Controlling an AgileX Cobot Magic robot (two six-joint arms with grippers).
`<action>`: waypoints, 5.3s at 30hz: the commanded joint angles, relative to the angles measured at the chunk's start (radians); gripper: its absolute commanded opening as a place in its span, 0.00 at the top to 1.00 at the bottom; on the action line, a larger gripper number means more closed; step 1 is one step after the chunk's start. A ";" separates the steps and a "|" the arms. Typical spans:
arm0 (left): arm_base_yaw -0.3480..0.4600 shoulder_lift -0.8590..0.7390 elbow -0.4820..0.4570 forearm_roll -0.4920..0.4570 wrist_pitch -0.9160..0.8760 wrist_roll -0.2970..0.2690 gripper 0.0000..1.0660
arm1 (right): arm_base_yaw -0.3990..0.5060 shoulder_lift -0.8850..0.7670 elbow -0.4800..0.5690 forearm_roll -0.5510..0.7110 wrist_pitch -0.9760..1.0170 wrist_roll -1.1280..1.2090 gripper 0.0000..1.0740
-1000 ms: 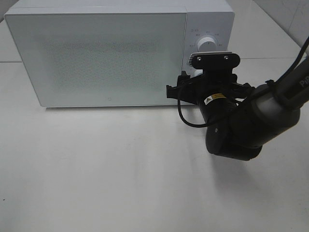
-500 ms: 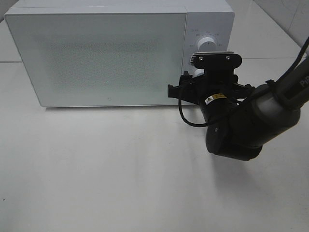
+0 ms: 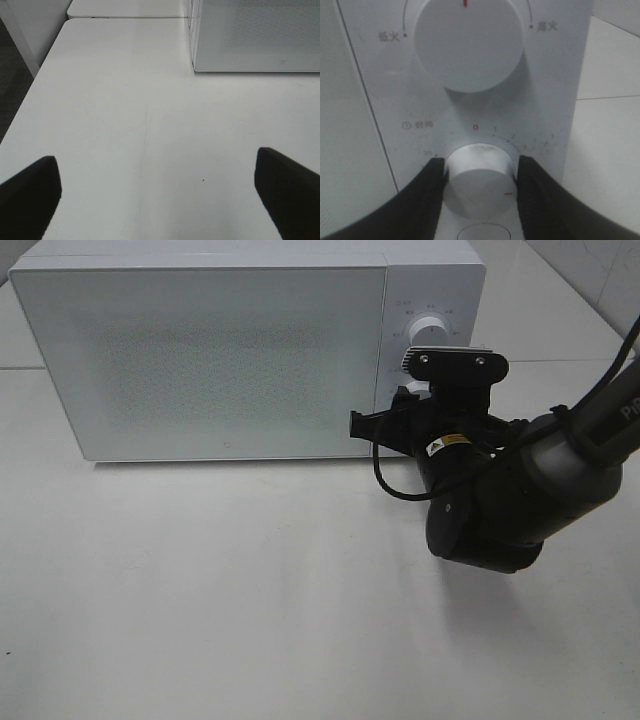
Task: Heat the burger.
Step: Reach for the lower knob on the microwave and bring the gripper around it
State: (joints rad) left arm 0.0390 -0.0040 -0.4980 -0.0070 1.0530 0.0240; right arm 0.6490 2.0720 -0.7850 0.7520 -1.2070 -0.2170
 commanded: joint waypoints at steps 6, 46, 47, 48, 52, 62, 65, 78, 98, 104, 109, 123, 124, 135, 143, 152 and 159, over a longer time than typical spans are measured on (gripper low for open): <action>0.001 -0.027 -0.002 0.000 -0.014 -0.006 0.03 | -0.007 0.002 -0.006 -0.006 -0.109 -0.003 0.93; 0.001 -0.027 -0.002 0.000 -0.014 -0.006 0.03 | -0.007 0.002 -0.006 -0.010 -0.113 0.190 0.97; 0.001 -0.027 -0.002 0.000 -0.014 -0.006 0.03 | -0.007 0.002 -0.006 -0.010 -0.113 0.190 0.97; 0.001 -0.027 -0.002 0.000 -0.014 -0.006 0.03 | -0.007 0.002 -0.006 -0.010 -0.113 0.224 0.97; 0.001 -0.027 -0.002 0.000 -0.014 -0.006 0.03 | -0.007 0.002 -0.006 -0.013 -0.116 0.350 0.96; 0.001 -0.027 -0.002 0.000 -0.014 -0.006 0.03 | -0.007 0.002 -0.006 -0.037 -0.117 0.612 0.96; 0.001 -0.027 -0.002 0.000 -0.014 -0.006 0.03 | -0.007 0.002 -0.006 -0.035 -0.117 0.697 0.96; 0.001 -0.027 -0.002 0.000 -0.014 -0.006 0.03 | -0.007 0.002 -0.006 -0.033 -0.117 0.963 0.96; 0.001 -0.027 -0.002 0.000 -0.014 -0.006 0.03 | -0.007 0.002 -0.006 0.020 -0.056 1.510 0.96; 0.001 -0.027 -0.002 0.000 -0.014 -0.006 0.03 | -0.007 0.002 -0.006 0.021 -0.055 1.634 0.95; 0.001 -0.027 -0.002 0.000 -0.014 -0.006 0.03 | -0.007 0.002 -0.006 0.021 -0.052 1.691 0.95; 0.001 -0.027 -0.002 0.000 -0.014 -0.006 0.03 | -0.007 0.002 -0.007 0.020 -0.042 1.746 0.94; 0.001 -0.027 -0.002 0.000 -0.014 -0.006 0.03 | -0.007 0.002 -0.007 0.020 -0.041 1.736 0.93; 0.001 -0.027 -0.002 0.000 -0.014 -0.006 0.03 | -0.007 0.002 -0.007 0.020 -0.041 1.708 0.90; 0.001 -0.027 -0.002 0.000 -0.014 -0.006 0.03 | -0.007 0.002 -0.007 0.021 -0.042 1.687 0.78; 0.001 -0.027 -0.002 0.000 -0.014 -0.006 0.03 | -0.007 -0.016 -0.006 0.021 -0.041 1.629 0.38; 0.001 -0.027 -0.002 0.000 -0.014 -0.006 0.03 | -0.007 -0.037 0.026 -0.004 0.049 1.593 0.27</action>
State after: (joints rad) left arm 0.0390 -0.0040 -0.4980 -0.0070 1.0520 0.0240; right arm 0.6430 2.0500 -0.7710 0.7670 -1.1840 1.3970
